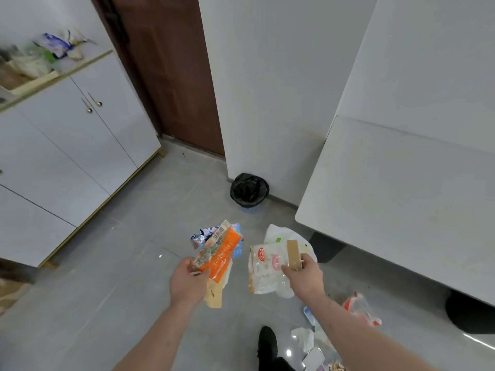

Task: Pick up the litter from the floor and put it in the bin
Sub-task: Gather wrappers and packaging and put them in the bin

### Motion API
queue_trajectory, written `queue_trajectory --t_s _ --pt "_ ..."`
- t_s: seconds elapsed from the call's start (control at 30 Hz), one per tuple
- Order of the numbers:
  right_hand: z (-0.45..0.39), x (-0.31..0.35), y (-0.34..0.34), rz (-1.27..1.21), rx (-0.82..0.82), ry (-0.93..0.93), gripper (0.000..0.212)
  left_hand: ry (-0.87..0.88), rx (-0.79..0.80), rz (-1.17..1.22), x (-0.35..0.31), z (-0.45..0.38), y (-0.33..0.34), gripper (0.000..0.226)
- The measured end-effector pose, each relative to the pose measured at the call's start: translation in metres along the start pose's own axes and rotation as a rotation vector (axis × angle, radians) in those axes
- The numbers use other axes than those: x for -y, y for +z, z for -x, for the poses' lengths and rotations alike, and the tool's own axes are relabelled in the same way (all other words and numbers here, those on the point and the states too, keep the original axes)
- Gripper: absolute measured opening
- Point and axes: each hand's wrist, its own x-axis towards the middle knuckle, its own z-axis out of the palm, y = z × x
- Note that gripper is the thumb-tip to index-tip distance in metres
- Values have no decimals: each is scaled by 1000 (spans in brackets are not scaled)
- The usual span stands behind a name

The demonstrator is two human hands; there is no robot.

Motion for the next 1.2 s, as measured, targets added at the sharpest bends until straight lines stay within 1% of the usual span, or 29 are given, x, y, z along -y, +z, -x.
queue_trajectory --t_s 0.23,0.37,0.5,0.63,0.77,0.97,1.2 --pt "-77 78 17 5 6 -12 28 -31 -15 29 -44 -80 -9 18" --pt "-121 112 39 -6 -5 18 26 -48 17 35 -70 -144 -13 20" --pt "-160 144 65 -1 -49 77 22 -56 47 16 -95 -222 -17 19" --pt "-189 175 85 -4 -109 130 24 -45 116 -42 -117 -289 -18 17" --pt "-215 198 97 -19 -136 173 25 -70 163 -75 -142 -344 -13 15" --pt "-266 224 99 -68 -152 245 22 -64 233 -144 -184 -405 18 17" --pt "-352 246 92 -90 -129 306 17 -105 232 -153 -221 -464 70 13"
